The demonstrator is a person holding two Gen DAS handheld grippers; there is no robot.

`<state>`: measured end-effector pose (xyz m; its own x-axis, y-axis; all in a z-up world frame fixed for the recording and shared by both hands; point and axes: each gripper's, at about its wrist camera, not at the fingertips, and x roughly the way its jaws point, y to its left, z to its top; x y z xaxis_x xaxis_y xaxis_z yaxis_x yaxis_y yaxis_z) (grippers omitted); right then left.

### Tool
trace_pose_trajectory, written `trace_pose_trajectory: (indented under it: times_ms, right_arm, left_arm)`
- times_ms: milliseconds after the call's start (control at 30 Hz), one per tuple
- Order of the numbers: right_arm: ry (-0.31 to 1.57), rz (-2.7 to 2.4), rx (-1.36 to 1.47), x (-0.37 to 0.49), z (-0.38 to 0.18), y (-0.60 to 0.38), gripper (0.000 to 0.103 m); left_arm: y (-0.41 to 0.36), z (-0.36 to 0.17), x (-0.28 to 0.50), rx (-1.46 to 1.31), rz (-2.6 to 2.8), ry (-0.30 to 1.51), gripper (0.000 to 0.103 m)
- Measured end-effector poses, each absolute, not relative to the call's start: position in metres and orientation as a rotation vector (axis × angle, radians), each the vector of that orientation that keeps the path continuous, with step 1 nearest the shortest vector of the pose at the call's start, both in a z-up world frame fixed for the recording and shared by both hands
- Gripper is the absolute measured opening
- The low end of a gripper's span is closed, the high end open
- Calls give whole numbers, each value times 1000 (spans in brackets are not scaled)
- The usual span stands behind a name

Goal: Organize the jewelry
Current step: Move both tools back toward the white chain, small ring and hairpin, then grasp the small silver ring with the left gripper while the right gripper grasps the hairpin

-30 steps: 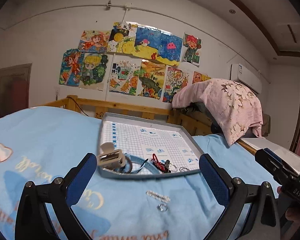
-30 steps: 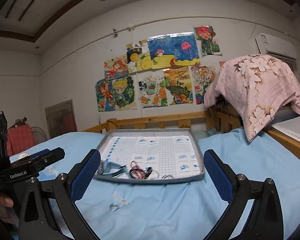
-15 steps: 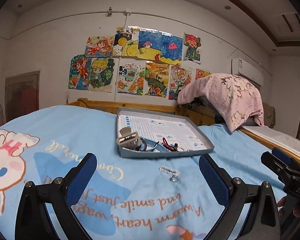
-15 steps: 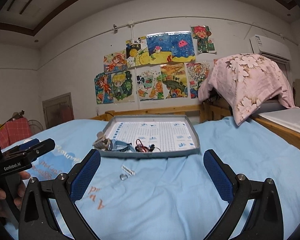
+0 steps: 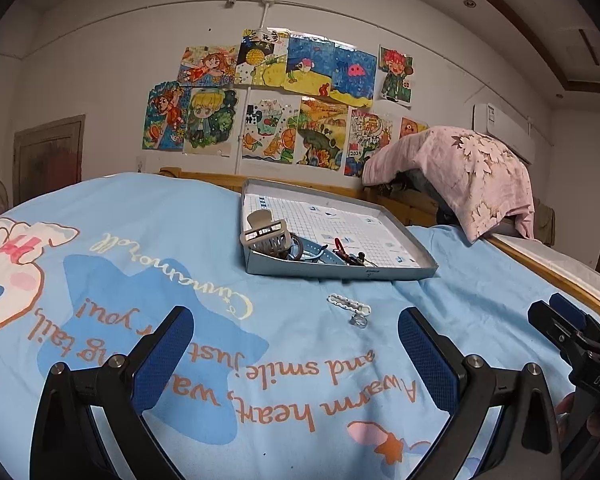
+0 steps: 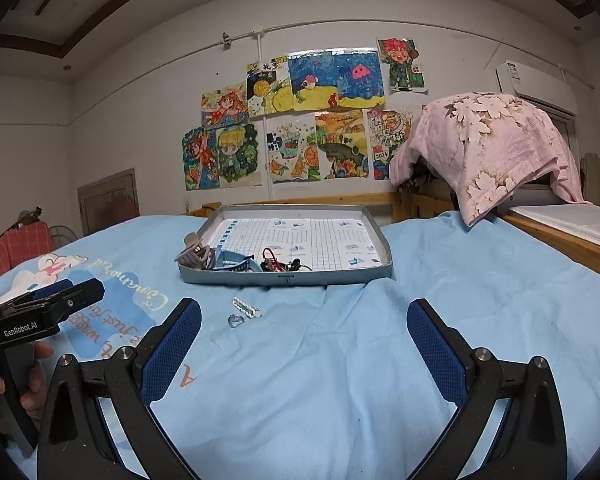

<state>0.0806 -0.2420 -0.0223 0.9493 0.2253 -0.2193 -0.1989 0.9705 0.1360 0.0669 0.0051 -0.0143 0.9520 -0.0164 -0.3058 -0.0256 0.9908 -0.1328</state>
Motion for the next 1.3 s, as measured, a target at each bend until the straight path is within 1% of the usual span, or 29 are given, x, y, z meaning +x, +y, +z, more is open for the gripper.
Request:
trace_pose_trajectory:
  times_ms: [333, 600, 767, 967, 1300]
  right_arm:
    - [259, 219, 106, 86, -21, -239, 101]
    - [290, 255, 127, 105, -11, -239, 101]
    - [312, 294, 119, 138, 0, -236, 101]
    - [329, 329, 105, 184, 4, -233, 101]
    - [387, 365, 129, 237, -18, -220, 101]
  left_arm:
    - [5, -14, 67, -137, 4, 315, 103]
    - [7, -7, 80, -155, 5, 365, 103]
    - [14, -8, 106, -192, -23, 443, 103]
    - [12, -12, 135, -183, -24, 484, 103]
    - [21, -26, 202, -191, -56, 570, 103]
